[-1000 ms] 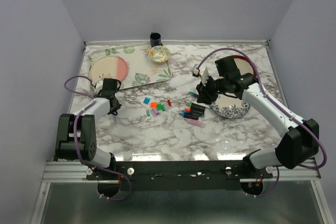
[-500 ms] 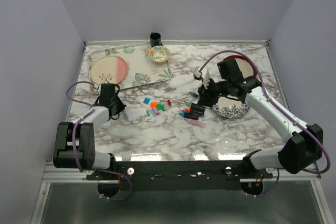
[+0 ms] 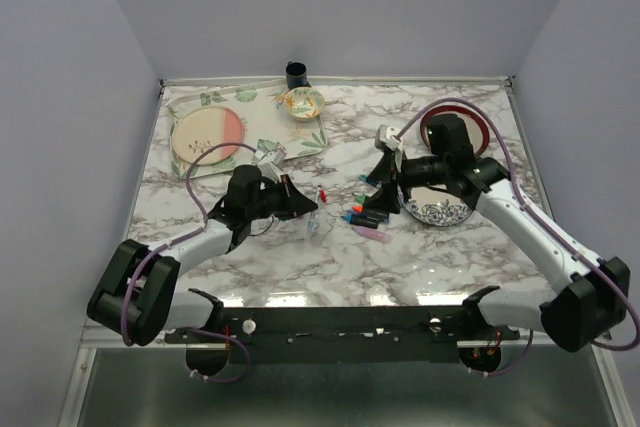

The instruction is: Open the pen caps

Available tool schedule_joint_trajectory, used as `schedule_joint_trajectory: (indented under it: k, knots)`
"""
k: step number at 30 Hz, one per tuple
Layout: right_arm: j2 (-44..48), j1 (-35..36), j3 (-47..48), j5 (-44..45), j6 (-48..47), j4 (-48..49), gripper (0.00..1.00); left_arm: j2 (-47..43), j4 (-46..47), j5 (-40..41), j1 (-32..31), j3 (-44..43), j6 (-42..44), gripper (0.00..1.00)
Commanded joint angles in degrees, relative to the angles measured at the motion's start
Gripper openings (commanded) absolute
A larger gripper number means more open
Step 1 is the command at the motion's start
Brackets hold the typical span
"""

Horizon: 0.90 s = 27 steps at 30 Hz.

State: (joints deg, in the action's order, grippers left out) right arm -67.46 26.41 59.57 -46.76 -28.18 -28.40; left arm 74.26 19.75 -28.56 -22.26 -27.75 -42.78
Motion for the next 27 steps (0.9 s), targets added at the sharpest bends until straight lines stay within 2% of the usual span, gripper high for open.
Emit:
schedule_joint_trajectory:
  k: [1, 6, 11, 13, 15, 18, 20, 21, 24, 25, 27]
  knots:
    - [-9.95, 0.13, 5.11, -14.04, 12.34, 1.5, 0.74, -1.4, 10.65, -4.06, -6.46, -0.91, -0.46, 0.0]
    - [-15.68, 0.13, 1.88, -14.24, 32.64, 14.39, 0.72, -2.19, 21.79, 4.89, -14.38, 1.02, -2.91, 0.0]
    - [-12.44, 0.04, -5.59, 0.25, 53.63, 25.75, 0.63, -0.52, 28.5, 13.25, -20.62, 2.52, -5.02, 0.0]
    - [-9.81, 0.04, -9.19, 5.07, 57.43, 29.96, 0.62, 0.62, 30.87, 16.67, -21.59, 2.87, -5.81, 0.0]
    - [-9.09, -0.05, -10.17, 5.89, 59.47, 31.39, 0.62, 1.32, 32.97, 18.18, -22.74, 3.14, -6.96, 0.0]
    - [-10.32, -0.05, -10.7, 4.93, 61.23, 32.09, 0.61, 2.55, 34.65, 20.82, -23.53, 3.23, -8.01, 0.0]
    - [-11.72, -0.05, -10.88, 3.26, 62.37, 32.97, 0.56, 3.35, 34.92, 21.35, -23.79, 2.44, -8.28, 0.0]
    - [-11.99, -0.05, -10.97, 2.82, 62.63, 33.5, 0.54, 3.61, 34.14, 21.52, -23.97, 2.0, -8.45, 0.0]
    - [-12.78, -0.05, -11.32, 0.89, 63.69, 35.25, 0.34, 4.66, 33.95, 22.05, -24.76, 0.94, -8.54, 0.0]
    - [-12.87, -0.05, -11.49, -0.51, 63.95, 35.69, 0.23, 5.1, 33.95, 22.14, -24.85, 0.77, -8.63, 0.0]
    - [-13.48, -0.05, -11.5, -1.84, 63.96, 36.4, 0.14, 5.37, 34.13, 22.23, -24.85, 0.59, -8.81, 0.0]
